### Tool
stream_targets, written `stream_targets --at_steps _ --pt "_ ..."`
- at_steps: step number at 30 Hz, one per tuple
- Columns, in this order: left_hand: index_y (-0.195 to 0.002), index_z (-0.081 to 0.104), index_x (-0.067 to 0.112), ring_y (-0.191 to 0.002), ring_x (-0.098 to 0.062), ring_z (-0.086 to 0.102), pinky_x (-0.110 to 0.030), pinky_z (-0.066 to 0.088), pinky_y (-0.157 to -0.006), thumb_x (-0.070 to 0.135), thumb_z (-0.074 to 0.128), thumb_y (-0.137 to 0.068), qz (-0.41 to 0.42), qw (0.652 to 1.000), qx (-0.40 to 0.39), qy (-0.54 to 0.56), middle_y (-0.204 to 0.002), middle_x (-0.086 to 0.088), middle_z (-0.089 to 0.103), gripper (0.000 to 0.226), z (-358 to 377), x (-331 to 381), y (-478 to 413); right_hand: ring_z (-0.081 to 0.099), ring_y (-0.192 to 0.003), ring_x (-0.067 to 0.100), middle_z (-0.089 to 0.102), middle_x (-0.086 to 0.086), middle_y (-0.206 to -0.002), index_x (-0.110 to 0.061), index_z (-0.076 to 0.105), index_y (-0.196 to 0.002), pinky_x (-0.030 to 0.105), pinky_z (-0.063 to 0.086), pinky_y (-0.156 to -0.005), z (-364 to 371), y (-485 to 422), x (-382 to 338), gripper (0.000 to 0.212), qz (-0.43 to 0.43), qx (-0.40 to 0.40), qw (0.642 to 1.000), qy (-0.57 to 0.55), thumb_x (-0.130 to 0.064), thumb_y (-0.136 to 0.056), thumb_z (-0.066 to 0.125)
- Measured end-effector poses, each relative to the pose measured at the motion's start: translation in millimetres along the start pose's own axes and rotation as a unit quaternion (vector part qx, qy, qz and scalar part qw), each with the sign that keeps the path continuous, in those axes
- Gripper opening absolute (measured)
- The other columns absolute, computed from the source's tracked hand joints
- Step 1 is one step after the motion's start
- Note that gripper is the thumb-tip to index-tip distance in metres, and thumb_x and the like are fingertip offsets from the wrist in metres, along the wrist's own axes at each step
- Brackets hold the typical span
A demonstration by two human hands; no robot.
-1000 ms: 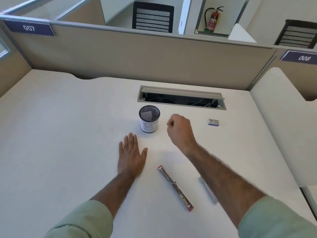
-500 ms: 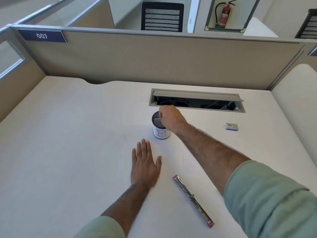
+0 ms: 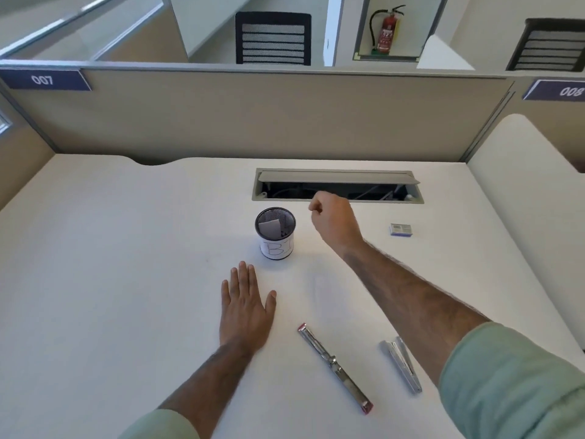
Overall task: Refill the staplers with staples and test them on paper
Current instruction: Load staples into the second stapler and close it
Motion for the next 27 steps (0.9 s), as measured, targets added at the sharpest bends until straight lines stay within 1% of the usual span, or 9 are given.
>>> stream_targets --at_steps 3,5,8,11,15,18,22,25,27 --pt "-0.163 -0.003 0.009 -0.159 -0.025 -0.011 -0.042 -0.005 -0.128 0.050 0.025 -0.106 0.007 0.999 0.001 0.036 -0.173 -0.009 -0.007 0.076 -7 0 2 0.064 -0.086 0.026 0.071 0.006 -0.091 -0.009 0.068 -0.088 0.039 0.055 -0.075 -29 17 69 0.019 0.067 0.018 0.997 0.024 0.000 -0.086 0.051" --pt "-0.162 0.015 0.005 -0.158 -0.029 0.010 -0.041 0.010 -0.129 0.040 0.035 -0.107 0.041 0.996 0.034 0.070 -0.170 -0.014 0.017 0.069 -21 16 5 0.064 -0.089 0.026 0.071 0.005 -0.094 -0.010 0.068 -0.088 0.040 0.056 -0.076 -51 28 118 0.020 0.120 0.025 0.992 0.042 0.000 -0.086 0.051" --pt "-0.140 0.054 0.005 -0.127 -0.033 0.052 -0.039 0.039 -0.110 0.032 0.042 -0.099 0.173 0.972 0.130 0.086 -0.136 -0.013 0.058 0.050 -55 71 12 0.064 -0.088 0.028 0.071 0.006 -0.093 -0.012 0.065 -0.083 0.034 0.053 -0.071 -81 40 176 0.019 0.182 0.042 0.980 0.070 0.000 -0.085 0.050" --pt "-0.125 0.061 0.008 -0.110 -0.028 0.056 -0.038 0.046 -0.096 0.024 0.051 -0.098 0.266 0.945 0.157 0.108 -0.120 -0.007 0.063 0.033 -74 139 -1 0.064 -0.085 0.029 0.071 0.007 -0.093 -0.011 0.066 -0.084 0.034 0.053 -0.070 -100 46 217 0.019 0.225 0.047 0.971 0.070 -0.001 -0.085 0.050" --pt "-0.116 0.065 0.013 -0.110 -0.023 0.057 -0.037 0.051 -0.087 0.022 0.051 -0.103 0.167 0.962 0.054 0.208 -0.116 -0.003 0.063 0.021 -61 203 -59 0.064 -0.091 0.026 0.072 0.005 -0.099 -0.012 0.069 -0.090 0.034 0.055 -0.078 -105 44 251 0.022 0.246 0.033 0.967 0.048 0.000 -0.083 0.053" --pt "-0.094 0.067 0.005 -0.090 -0.030 0.062 -0.030 0.045 -0.069 0.021 0.047 -0.101 0.070 0.954 -0.029 0.291 -0.093 -0.002 0.065 0.026 -39 237 -102 0.064 -0.098 0.025 0.070 0.005 -0.107 -0.010 0.070 -0.097 0.030 0.052 -0.081 -101 37 271 0.021 0.254 0.015 0.967 0.017 -0.001 -0.083 0.057" --pt "-0.080 0.067 0.004 -0.078 -0.023 0.063 -0.025 0.045 -0.064 0.021 0.055 -0.100 0.019 0.942 -0.092 0.321 -0.091 -0.009 0.070 0.029 -10 277 -130 0.065 -0.095 0.029 0.068 0.013 -0.113 -0.009 0.067 -0.103 0.042 0.058 -0.087 -87 33 296 0.021 0.303 0.018 0.948 -0.093 -0.003 -0.083 0.063" --pt "-0.090 0.074 0.002 -0.092 -0.036 0.071 -0.029 0.050 -0.069 0.022 0.061 -0.099 0.000 0.932 -0.125 0.341 -0.103 -0.015 0.076 0.026 11 299 -141 0.066 -0.106 0.036 0.066 0.015 -0.118 -0.008 0.066 -0.111 0.046 0.059 -0.087 -75 34 310 0.028 0.340 0.036 0.926 -0.160 -0.003 -0.083 0.065" --pt "-0.095 0.076 0.000 -0.085 -0.035 0.070 -0.032 0.053 -0.069 0.024 0.063 -0.098 -0.015 0.929 -0.136 0.343 -0.108 -0.016 0.076 0.027 20 307 -146 0.064 -0.112 0.035 0.064 0.015 -0.124 -0.007 0.064 -0.118 0.046 0.057 -0.092 -70 32 313 0.034 0.345 0.044 0.921 -0.177 -0.002 -0.084 0.063"
Point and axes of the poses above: each hand's wrist, its own y-axis away from the middle knuckle, its own z-axis out of the palm, x = y × z, the point moved 9 cm from there along -y, towards the middle knuckle
